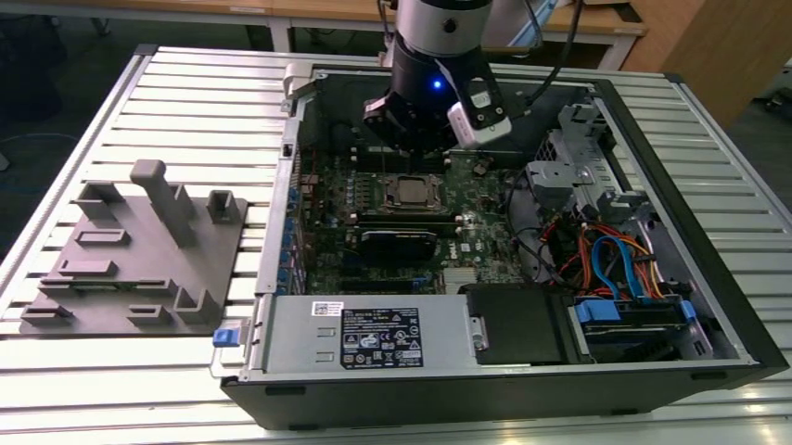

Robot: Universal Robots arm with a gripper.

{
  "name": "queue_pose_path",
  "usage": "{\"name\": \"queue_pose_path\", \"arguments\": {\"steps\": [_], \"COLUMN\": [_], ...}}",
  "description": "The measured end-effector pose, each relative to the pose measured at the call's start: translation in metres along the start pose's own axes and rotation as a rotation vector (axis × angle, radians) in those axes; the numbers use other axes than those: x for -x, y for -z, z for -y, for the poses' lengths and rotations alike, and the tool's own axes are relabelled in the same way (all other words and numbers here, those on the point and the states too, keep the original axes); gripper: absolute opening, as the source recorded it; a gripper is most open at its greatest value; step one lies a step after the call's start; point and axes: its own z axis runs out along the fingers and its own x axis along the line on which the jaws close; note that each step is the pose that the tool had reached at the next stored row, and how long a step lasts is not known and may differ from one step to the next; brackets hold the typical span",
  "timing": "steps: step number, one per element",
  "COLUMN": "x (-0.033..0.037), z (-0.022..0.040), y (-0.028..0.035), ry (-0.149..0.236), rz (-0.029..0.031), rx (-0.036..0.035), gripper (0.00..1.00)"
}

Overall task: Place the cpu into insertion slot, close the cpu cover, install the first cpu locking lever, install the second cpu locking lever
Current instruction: 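Close the cpu cover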

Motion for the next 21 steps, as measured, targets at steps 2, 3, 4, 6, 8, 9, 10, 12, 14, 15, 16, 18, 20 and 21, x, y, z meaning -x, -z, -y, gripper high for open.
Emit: {"name": "queue_pose_path", "arguments": {"steps": [2,3,4,6,8,9,10,12,14,15,16,18,20,21], "x": [-0.0007,-0.0011,-0.0015,-0.0021,-0.0023,-0.0024,-0.0025,-0.0028,-0.0031,-0.0044,-0.0048,-0.0055,-0.0062,-0.0063], "z": [-0.0003,-0.0004,-0.0006,-0.0008,-0.0012,-0.0015,-0.0019,-0.0030,-0.0037,-0.0058,-0.0059,-0.0059,-0.0059,-0.0059], "y": [-0.0029,-0.0044,-0.0061,-0.0094,-0.0125,-0.0137,-0.0147,-0.0167,-0.0187,-0.0265,-0.0283,-0.0319,-0.0355,-0.0368], "ry": [0.001,0.001,0.002,0.003,0.003,0.003,0.003,0.003,0.003,0.003,0.003,0.003,0.003,0.003], "rz": [0.0000,-0.0001,-0.0002,-0.0003,-0.0003,-0.0003,-0.0005,-0.0004,-0.0003,-0.0004,-0.0004,-0.0004,-0.0002,-0.0002], "rx": [0.0005,0.0007,0.0009,0.0015,0.0024,0.0030,0.0033,0.0043,0.0052,0.0094,0.0098,0.0102,0.0105,0.0108], "gripper": [0.10,0.10,0.10,0.10,0.10,0.10,0.10,0.10,0.10,0.10,0.10,0.10,0.10,0.10]}}
